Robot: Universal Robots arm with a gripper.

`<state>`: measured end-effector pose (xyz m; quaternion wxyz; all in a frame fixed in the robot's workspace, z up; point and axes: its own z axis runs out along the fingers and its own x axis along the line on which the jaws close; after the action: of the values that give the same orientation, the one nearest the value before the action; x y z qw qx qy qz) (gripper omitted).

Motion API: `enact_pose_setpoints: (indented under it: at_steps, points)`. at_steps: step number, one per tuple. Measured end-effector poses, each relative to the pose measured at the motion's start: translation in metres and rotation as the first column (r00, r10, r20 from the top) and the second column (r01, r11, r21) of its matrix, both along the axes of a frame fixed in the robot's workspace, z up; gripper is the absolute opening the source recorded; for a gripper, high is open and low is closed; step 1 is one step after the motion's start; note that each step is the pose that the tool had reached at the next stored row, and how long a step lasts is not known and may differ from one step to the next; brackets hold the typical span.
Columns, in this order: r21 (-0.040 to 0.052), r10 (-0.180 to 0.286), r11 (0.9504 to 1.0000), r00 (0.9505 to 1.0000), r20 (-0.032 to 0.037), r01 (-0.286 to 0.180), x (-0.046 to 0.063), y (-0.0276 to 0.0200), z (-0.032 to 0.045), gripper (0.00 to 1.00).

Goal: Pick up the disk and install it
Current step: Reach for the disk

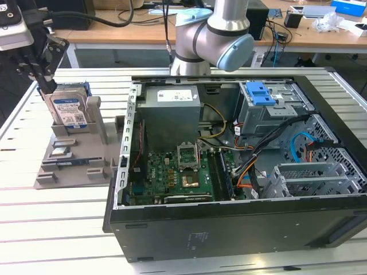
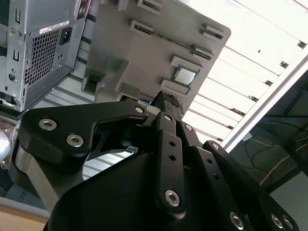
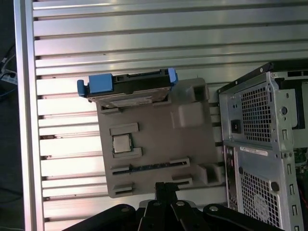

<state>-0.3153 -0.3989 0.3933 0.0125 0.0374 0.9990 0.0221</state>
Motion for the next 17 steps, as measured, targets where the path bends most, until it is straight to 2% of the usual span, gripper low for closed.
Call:
enact_pose_setpoints:
  at_steps: [6, 8, 14, 17]
  points:
    - [0.0000, 0.000, 1.0000, 1.0000, 0.0001, 0.000, -0.014, 0.0001, -0.0002, 0.11]
    - [-0.0004, 0.000, 1.0000, 1.0000, 0.0000, 0.000, -0.019, 0.0017, -0.0003, 0.11]
    - [-0.0044, 0.000, 1.0000, 1.0000, 0.0001, 0.000, -0.031, 0.0123, -0.0009, 0.11]
    - [-0.0045, 0.000, 1.0000, 1.0000, 0.0000, 0.000, -0.035, 0.0154, -0.0011, 0.11]
